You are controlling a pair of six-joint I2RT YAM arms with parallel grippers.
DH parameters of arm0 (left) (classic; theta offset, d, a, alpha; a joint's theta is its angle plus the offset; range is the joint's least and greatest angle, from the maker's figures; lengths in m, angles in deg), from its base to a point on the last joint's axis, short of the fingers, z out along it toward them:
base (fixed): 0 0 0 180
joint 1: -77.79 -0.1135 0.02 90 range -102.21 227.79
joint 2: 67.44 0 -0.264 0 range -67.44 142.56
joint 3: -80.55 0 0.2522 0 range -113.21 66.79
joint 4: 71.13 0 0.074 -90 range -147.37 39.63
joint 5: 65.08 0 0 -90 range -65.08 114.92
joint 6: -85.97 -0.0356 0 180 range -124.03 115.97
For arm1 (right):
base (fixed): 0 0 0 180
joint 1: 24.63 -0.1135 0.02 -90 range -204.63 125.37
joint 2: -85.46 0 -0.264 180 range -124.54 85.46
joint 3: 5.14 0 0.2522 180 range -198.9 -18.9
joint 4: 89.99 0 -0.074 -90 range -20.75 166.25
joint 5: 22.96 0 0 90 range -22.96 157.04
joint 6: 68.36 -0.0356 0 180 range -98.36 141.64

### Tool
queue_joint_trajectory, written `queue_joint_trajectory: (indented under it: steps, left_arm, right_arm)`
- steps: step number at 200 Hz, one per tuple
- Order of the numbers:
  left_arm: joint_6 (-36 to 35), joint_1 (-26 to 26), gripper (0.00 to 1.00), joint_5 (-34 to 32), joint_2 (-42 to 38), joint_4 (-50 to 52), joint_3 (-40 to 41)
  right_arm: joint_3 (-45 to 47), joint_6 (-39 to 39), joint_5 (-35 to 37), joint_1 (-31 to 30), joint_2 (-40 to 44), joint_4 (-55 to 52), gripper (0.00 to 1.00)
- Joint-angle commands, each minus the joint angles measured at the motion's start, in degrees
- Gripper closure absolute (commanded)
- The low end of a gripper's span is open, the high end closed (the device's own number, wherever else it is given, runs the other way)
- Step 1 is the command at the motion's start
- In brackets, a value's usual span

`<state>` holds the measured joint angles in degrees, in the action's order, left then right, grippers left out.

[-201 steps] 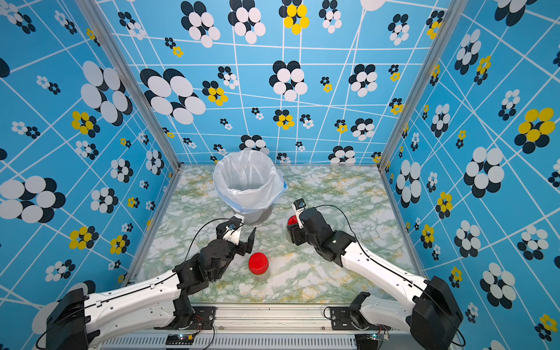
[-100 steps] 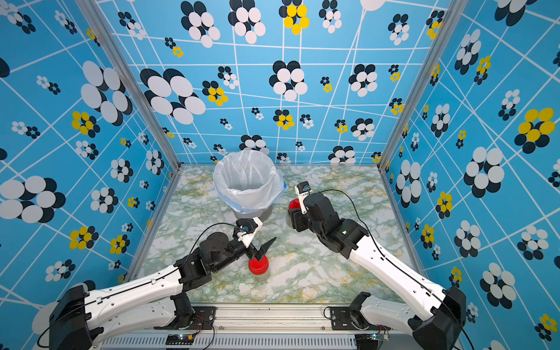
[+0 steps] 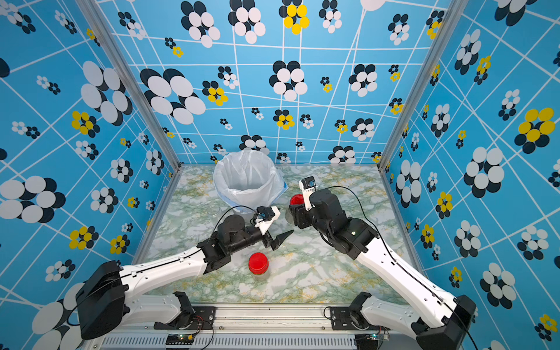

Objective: Empty moldy mung beans from jars
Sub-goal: Pick up the jar from the center of the board.

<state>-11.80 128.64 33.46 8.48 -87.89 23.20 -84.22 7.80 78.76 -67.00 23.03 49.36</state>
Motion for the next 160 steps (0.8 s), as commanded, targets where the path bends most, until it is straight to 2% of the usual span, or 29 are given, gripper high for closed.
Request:
queue_joint_trajectory:
  steps: [1, 88, 130, 160]
  left_arm:
    - [-0.32, -1.38, 0.05, 3.52, 3.37, -3.53, -3.65]
    - [-0.92, -3.21, 0.03, 6.62, 10.78, -4.85, -9.56]
    - [0.21, -3.25, 0.03, 7.56, 14.1, -10.69, -10.38]
    - [0.81, -3.68, 0.09, 6.28, 15.01, -13.28, -9.98]
  right_arm:
    - [-2.34, -1.37, -1.53, 0.28, 2.3, 0.8, 0.6]
    - [-2.78, -3.27, -4.04, 0.27, 4.74, 1.35, 0.6]
    - [-3.15, -3.84, -4.74, 0.27, 4.58, 2.07, 0.6]
    - [-3.15, -4.0, -4.41, 0.27, 5.09, 2.67, 0.6]
